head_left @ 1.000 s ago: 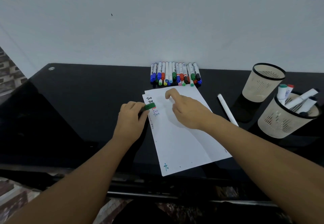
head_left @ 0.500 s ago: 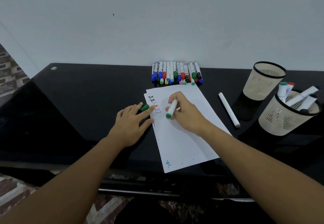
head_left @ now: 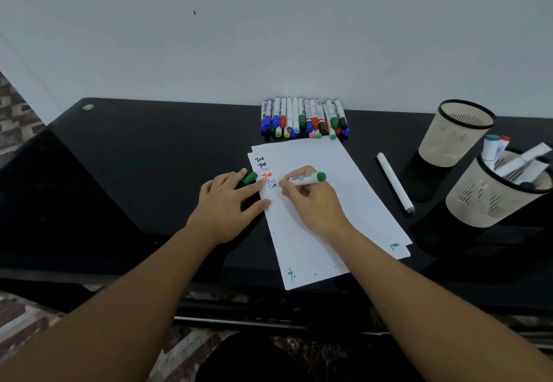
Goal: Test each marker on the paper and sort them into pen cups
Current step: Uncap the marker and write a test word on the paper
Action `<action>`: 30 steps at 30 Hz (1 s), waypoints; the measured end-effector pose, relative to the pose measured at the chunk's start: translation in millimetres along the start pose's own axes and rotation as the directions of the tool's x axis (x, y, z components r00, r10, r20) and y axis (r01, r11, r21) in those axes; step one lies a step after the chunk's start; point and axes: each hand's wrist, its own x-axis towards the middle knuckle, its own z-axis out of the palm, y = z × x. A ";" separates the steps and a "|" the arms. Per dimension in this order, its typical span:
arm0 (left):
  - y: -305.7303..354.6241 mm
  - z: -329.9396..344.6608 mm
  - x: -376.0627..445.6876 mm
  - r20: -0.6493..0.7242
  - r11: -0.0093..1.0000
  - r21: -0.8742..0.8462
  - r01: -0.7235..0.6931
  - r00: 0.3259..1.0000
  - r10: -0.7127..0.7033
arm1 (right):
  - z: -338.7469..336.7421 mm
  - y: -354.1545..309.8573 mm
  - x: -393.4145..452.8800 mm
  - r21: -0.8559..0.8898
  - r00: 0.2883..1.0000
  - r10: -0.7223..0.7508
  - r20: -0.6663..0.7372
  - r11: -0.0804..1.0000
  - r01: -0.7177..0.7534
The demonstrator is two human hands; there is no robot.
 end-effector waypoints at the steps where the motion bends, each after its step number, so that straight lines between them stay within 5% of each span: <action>1: -0.1 0.0 0.1 -0.001 1.000 -0.004 -0.001 1.000 0.001 | 0.7 -0.5 0.4 -0.022 1.000 0.005 0.011 1.000 -0.004; 30: -2.9 4.7 1.6 -0.032 0.999 -0.032 0.011 0.999 -0.012 | 4.0 -3.8 1.8 -0.301 0.994 0.073 0.082 0.953 -0.045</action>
